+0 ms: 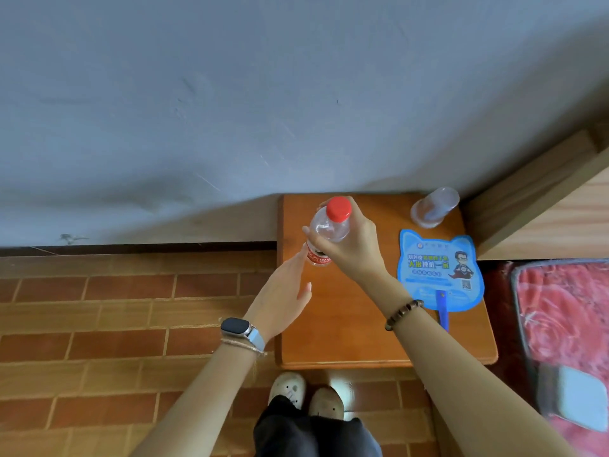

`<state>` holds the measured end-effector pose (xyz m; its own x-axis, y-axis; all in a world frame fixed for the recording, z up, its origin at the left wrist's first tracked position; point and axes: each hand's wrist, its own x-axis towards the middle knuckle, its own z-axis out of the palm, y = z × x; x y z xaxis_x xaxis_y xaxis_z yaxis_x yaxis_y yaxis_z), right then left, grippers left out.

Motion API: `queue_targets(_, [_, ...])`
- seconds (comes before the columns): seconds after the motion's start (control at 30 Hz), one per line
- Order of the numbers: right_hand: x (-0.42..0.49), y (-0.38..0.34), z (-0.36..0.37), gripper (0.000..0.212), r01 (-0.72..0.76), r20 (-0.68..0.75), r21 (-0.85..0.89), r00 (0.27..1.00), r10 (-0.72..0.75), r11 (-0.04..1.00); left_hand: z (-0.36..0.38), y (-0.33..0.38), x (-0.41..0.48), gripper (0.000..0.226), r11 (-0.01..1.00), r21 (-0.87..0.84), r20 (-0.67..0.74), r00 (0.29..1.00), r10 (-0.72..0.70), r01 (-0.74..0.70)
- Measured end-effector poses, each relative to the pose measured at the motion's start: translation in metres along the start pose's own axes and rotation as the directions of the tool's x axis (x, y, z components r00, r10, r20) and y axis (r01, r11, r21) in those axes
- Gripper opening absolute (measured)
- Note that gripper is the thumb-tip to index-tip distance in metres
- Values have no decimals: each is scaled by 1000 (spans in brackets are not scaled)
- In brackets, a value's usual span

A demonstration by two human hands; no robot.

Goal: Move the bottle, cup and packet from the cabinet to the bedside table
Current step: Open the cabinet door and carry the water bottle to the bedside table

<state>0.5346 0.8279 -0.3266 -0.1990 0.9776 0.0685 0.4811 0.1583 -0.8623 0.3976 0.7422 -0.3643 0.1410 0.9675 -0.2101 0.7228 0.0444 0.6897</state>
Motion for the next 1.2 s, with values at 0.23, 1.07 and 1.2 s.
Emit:
queue_targets(0.23, [4, 27, 21, 49, -5, 6, -12, 1000, 5, 1000, 20, -24, 11, 68, 1000, 3, -7, 1000, 2, -2])
queue_targets(1.07, [-46, 92, 26, 52, -345, 173, 368, 938, 301, 863, 34, -38, 56, 58, 989, -134, -263, 965, 24, -61])
queue_targets(1.2, [-33, 101, 28, 73, -342, 172, 375, 939, 298, 862, 41, -35, 64, 54, 981, -192, -283, 959, -19, -37])
